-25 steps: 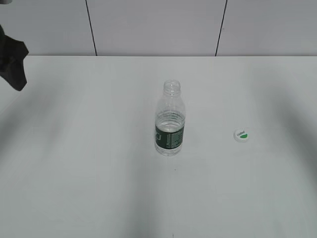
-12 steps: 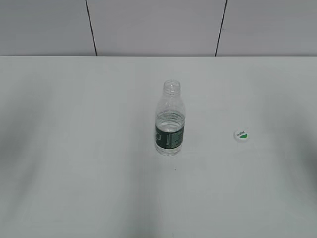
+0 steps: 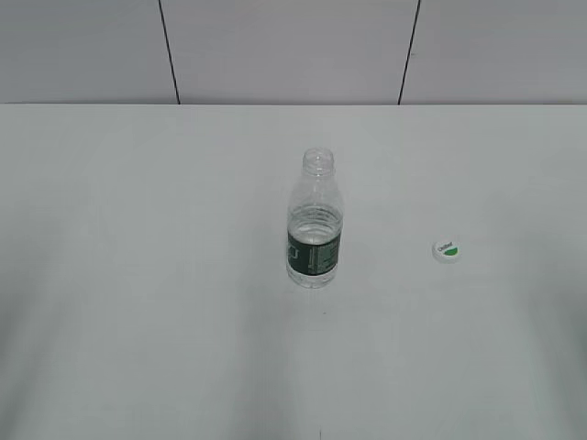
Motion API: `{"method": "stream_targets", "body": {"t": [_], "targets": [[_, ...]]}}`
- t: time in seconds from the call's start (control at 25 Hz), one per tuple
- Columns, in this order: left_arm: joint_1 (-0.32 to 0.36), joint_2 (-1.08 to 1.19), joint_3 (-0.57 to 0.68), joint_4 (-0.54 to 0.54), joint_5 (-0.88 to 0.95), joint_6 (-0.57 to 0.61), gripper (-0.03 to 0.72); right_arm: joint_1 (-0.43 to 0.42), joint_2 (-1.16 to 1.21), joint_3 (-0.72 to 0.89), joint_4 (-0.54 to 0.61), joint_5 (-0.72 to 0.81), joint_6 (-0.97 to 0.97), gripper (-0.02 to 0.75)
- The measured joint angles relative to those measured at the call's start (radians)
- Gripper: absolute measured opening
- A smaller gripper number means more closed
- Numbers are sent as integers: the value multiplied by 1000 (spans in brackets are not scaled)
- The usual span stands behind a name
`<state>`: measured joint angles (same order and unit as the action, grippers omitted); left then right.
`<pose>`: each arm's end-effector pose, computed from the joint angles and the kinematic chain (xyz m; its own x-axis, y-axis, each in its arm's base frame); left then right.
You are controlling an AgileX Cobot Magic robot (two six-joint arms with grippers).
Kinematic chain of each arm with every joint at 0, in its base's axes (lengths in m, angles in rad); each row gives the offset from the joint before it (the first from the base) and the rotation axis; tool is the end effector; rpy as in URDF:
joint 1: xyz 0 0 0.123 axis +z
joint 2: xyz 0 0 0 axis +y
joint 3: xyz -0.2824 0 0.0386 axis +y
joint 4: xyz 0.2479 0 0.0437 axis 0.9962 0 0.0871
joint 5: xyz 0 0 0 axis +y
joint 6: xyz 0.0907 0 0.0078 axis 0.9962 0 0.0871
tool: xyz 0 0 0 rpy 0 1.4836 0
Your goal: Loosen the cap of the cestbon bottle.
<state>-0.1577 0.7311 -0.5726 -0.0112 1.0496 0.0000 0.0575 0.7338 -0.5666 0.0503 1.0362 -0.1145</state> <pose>0.1052 -0.0176 0.2623 -0.8902 0.1359 -0.4348 0.1562 0.9877 -0.0112 0.1073 0.0101 0.2609 -0.8864 -0.1398 -0.4413 -0.1557 0.9878 -0.0003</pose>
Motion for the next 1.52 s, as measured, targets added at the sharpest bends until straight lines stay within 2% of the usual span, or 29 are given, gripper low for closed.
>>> {"method": "stream_targets", "body": {"t": [0.32,1.0,1.52], "targets": [[0,-211,31,-14,-2,0,524,0,-200,55,-14,39,0,591],[0,-720,32,-17,1,0,520,0,-704,57,-22,49,5,591],[0,-737,33,-15,2,0,520,0,-739,64,-29,50,9,591]]}}
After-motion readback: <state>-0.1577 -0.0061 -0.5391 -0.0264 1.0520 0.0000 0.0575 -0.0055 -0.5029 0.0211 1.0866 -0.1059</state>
